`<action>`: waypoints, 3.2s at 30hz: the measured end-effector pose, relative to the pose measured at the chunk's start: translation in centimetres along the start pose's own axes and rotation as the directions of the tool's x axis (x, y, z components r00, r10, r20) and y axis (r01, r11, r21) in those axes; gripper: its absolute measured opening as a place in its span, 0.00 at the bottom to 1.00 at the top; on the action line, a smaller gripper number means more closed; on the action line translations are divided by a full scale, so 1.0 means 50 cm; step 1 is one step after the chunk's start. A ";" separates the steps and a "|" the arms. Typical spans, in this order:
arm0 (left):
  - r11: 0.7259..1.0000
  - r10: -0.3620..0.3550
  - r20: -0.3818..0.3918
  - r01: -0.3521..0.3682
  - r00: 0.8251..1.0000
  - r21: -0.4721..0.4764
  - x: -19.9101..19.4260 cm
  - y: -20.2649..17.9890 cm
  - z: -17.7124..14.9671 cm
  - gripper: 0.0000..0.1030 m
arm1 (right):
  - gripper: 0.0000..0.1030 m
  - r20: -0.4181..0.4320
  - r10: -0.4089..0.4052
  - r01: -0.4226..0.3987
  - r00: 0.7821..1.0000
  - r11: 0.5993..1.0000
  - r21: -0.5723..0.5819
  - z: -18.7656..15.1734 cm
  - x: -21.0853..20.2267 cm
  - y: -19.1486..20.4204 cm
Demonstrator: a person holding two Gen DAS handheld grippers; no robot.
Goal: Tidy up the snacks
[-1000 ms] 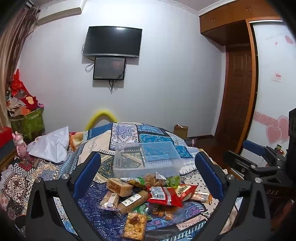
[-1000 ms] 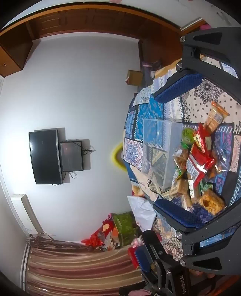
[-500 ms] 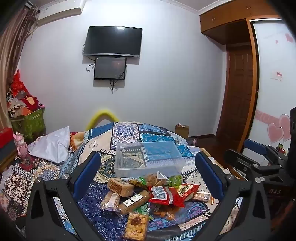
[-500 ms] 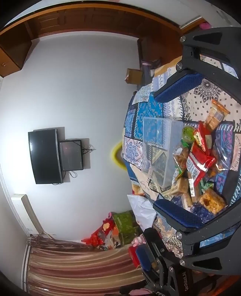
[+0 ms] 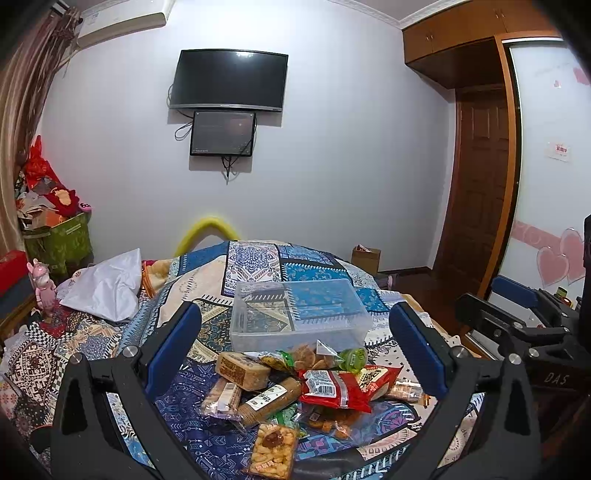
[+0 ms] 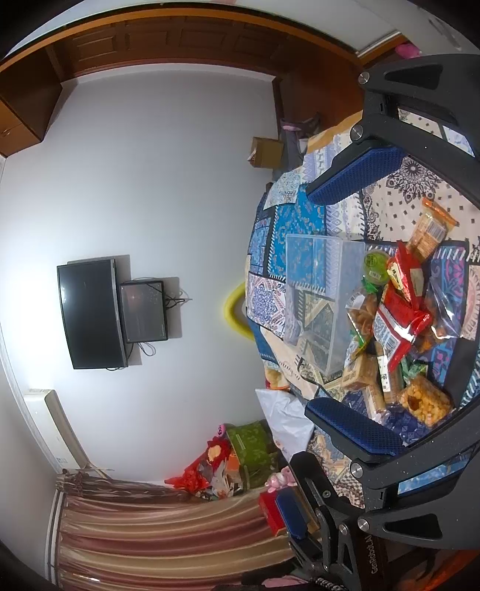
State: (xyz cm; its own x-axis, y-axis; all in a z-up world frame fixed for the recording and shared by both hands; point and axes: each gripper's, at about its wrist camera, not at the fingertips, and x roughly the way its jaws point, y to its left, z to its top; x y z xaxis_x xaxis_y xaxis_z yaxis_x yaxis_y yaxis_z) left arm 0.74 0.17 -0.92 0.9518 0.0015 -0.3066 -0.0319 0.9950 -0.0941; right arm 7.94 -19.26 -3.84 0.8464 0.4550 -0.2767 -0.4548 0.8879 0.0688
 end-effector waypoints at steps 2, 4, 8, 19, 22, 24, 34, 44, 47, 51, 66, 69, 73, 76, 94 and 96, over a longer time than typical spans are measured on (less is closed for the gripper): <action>1.000 -0.002 -0.001 0.002 1.000 0.001 -0.001 0.001 0.000 1.00 | 1.00 0.001 -0.001 0.001 1.000 1.000 0.001 0.000 0.000 0.000; 1.000 -0.002 -0.002 0.002 1.000 0.002 -0.001 0.000 -0.001 1.00 | 1.00 0.000 0.002 -0.002 1.000 1.000 0.002 -0.001 0.000 0.000; 1.000 -0.003 -0.005 0.003 1.000 0.001 -0.001 0.001 0.000 1.00 | 1.00 -0.001 0.005 -0.005 1.000 1.000 0.005 0.000 0.001 0.000; 1.000 -0.008 -0.008 0.008 1.000 -0.010 -0.003 0.004 0.006 1.00 | 1.00 0.001 0.008 -0.008 1.000 1.000 0.002 0.000 0.000 0.003; 1.000 -0.007 -0.009 0.007 1.000 -0.008 -0.002 0.003 0.005 1.00 | 1.00 0.002 0.009 -0.009 1.000 1.000 0.003 0.000 -0.001 0.003; 1.000 -0.011 -0.011 0.011 1.000 -0.009 -0.001 0.003 0.005 1.00 | 1.00 0.001 0.008 -0.008 1.000 1.000 0.002 0.000 0.000 0.004; 1.000 -0.014 -0.008 0.014 1.000 -0.006 -0.002 0.001 0.006 1.00 | 1.00 0.003 0.008 -0.008 1.000 1.000 0.000 -0.001 -0.001 0.004; 1.000 -0.017 -0.009 0.017 1.000 -0.006 -0.001 0.001 0.005 1.00 | 1.00 0.002 0.009 -0.009 1.000 1.000 -0.001 -0.001 -0.004 0.004; 1.000 -0.018 -0.011 0.018 1.000 -0.005 0.000 0.001 0.004 1.00 | 1.00 0.001 0.007 -0.007 1.000 1.000 -0.002 -0.001 -0.003 0.004; 1.000 -0.015 -0.015 0.015 1.000 -0.002 0.008 0.004 0.003 1.00 | 1.00 -0.007 0.002 -0.002 1.000 1.000 0.000 -0.002 0.004 0.001; 0.999 0.031 -0.180 -0.033 0.983 -0.005 0.109 0.065 -0.054 0.96 | 1.00 -0.197 0.007 0.002 0.980 0.999 0.047 -0.065 0.092 -0.061; 0.999 0.049 -0.255 -0.054 0.966 -0.010 0.145 0.090 -0.083 0.91 | 1.00 -0.246 0.000 0.016 0.969 0.998 0.064 -0.082 0.114 -0.080; 0.997 0.064 -0.326 -0.076 0.943 -0.025 0.182 0.124 -0.125 0.89 | 1.00 -0.306 -0.006 0.030 0.952 0.997 0.072 -0.104 0.142 -0.095; 0.996 0.065 -0.378 -0.083 0.924 -0.033 0.212 0.142 -0.152 0.88 | 1.00 -0.347 0.003 0.025 0.938 0.997 0.075 -0.121 0.165 -0.103; 0.990 0.080 -0.534 -0.130 0.842 -0.057 0.341 0.208 -0.244 0.71 | 0.78 -0.492 0.131 -0.067 0.861 0.987 0.147 -0.198 0.270 -0.124; 0.989 0.078 -0.547 -0.134 0.834 -0.064 0.353 0.210 -0.251 0.67 | 0.73 -0.503 0.145 -0.083 0.852 0.986 0.144 -0.202 0.277 -0.120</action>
State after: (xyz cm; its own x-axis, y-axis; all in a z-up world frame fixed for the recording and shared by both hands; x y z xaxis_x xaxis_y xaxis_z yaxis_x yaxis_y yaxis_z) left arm 13.36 9.40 -19.22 0.6241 0.0243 -0.7810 -0.1788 0.9774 -0.1125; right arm 19.59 -18.96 -17.76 0.5157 0.4824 -0.7080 -0.4788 0.8476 0.2287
